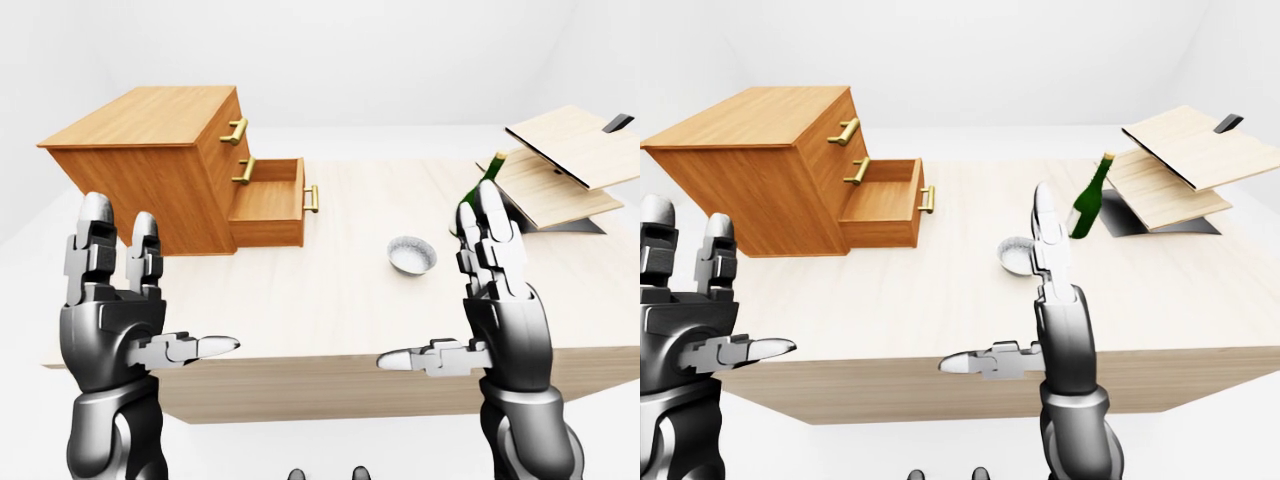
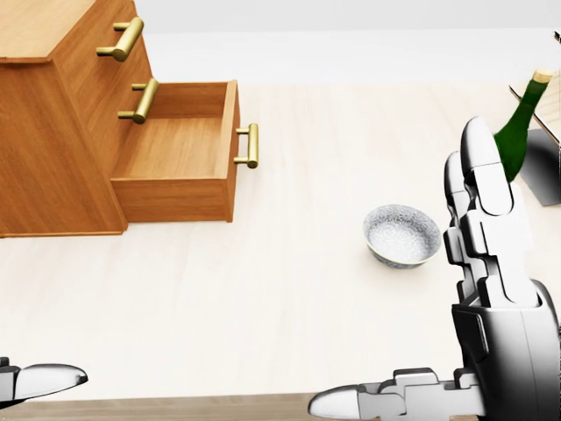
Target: Put the bowl on top of the cabinet.
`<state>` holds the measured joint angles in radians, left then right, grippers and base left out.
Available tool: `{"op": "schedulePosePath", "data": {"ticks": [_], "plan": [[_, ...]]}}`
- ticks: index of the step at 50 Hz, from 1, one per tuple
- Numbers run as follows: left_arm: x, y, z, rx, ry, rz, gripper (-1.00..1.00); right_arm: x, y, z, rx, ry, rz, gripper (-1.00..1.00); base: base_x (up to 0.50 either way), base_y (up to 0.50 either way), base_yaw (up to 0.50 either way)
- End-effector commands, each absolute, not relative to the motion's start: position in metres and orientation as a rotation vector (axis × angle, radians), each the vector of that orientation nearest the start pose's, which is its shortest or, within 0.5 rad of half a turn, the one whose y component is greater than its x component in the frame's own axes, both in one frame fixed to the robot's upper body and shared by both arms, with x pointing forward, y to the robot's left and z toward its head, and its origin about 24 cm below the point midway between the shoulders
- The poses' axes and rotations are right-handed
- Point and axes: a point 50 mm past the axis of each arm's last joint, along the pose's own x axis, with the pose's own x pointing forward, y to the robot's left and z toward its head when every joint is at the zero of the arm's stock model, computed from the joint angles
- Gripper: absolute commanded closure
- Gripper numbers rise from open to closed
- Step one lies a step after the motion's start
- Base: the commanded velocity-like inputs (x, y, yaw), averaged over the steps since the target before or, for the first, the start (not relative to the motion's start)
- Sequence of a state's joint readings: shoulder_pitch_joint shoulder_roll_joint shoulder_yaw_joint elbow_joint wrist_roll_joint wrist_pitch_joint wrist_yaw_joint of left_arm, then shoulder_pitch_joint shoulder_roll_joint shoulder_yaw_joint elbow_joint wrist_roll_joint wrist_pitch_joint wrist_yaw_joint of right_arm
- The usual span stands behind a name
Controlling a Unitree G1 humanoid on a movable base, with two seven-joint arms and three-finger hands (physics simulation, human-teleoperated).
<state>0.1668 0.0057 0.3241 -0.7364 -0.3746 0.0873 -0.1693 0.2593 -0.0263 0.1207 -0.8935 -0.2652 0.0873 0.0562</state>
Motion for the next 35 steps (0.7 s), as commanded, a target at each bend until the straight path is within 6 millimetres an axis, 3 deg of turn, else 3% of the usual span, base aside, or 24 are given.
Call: {"op": "schedulePosePath", "data": {"ticks": [1,23,29,35], "plan": [[0.1811,0.2101,0.1672,-0.160,-0.549,0.048,-1.00,0.1687,-0.1384,0.1775,-0.261,-0.547,0.014,-1.00,0.00,0.50,0.00],[0.1794,0.2093,0.1682,-0.154,-0.553,0.046,-1.00,0.1717,-0.1389,0.1728,-0.245,-0.523,0.014,-1.00,0.00,0.50,0.00],[0.1801,0.2099,0.1684,-0.157,-0.554,0.050,-1.00,0.1710,-0.1449,0.1764,-0.140,-0.542,-0.017,-1.00,0.00,0.00,0.00],[0.1808,0.2108,0.1683,-0.158,-0.554,0.052,-1.00,0.1688,-0.1434,0.1759,-0.168,-0.538,0.001,-1.00,0.11,0.00,0.00]]}}
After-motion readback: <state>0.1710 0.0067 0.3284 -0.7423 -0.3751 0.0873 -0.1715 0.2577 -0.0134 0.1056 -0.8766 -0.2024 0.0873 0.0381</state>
